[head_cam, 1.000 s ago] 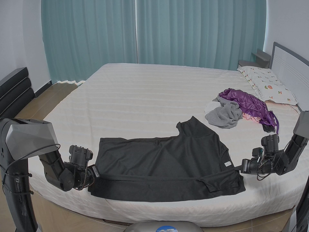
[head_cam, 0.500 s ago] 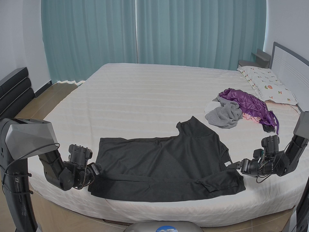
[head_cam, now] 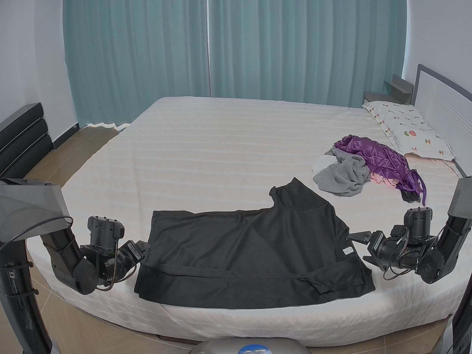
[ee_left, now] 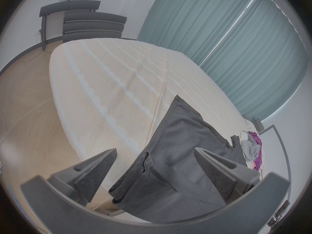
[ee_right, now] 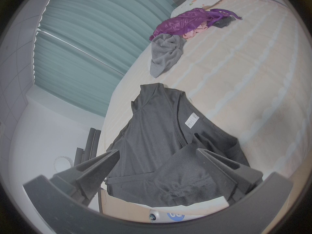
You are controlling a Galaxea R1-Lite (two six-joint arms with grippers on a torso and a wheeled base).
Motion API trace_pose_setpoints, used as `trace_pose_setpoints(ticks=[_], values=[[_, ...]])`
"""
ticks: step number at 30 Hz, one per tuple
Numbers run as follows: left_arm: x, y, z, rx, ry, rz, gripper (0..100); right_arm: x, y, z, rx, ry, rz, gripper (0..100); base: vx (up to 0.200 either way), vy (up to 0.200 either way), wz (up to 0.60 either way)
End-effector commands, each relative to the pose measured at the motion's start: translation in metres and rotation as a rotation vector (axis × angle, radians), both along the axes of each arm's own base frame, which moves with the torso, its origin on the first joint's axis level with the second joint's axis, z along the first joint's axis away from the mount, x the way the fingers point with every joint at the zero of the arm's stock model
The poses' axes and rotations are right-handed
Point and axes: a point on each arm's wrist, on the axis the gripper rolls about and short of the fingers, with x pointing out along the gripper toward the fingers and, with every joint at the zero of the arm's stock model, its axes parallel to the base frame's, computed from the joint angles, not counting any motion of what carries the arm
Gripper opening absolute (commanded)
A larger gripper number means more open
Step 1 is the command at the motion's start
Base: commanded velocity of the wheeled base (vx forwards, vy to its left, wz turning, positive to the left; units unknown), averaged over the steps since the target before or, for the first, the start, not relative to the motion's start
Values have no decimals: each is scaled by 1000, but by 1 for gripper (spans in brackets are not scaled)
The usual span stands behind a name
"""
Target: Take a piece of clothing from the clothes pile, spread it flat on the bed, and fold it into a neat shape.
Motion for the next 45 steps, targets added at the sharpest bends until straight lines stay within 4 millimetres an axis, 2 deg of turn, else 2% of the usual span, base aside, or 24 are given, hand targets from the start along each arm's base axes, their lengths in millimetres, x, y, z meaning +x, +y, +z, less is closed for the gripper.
trace_pose_setpoints(ticks=[1, 4, 17, 24, 28, 32, 35, 41, 45], values=[[-2, 4, -3, -19, 15, 3, 100, -2, 3, -15, 2, 54, 9, 100, 200, 0, 0], [-4, 4, -4, -21, 19, -2, 100, -1, 3, -19, 1, 62, 8, 100, 200, 0, 0], [4, 7, -3, -52, -1, -2, 100, 3, 3, -22, 34, 65, -17, 100, 0, 0, 0], [38, 5, 7, -85, -97, 1, 100, 7, 1, -21, 92, 51, -44, 100, 0, 0, 0], [77, 6, 7, -107, -105, -35, 100, 10, -6, -23, 151, 38, -71, 100, 0, 0, 0], [108, 11, 5, -174, -106, -98, 100, 11, -9, -27, 157, 42, -74, 100, 0, 0, 0], [131, 12, -5, -164, -117, -145, 100, 11, -7, -27, 156, 42, -69, 100, 0, 0, 0], [155, 16, -27, -69, -131, -206, 100, 10, -3, -31, 148, 55, -55, 100, 0, 0, 0], [156, 18, -32, -38, -127, -217, 100, 10, -3, -32, 143, 57, -52, 100, 0, 0, 0]])
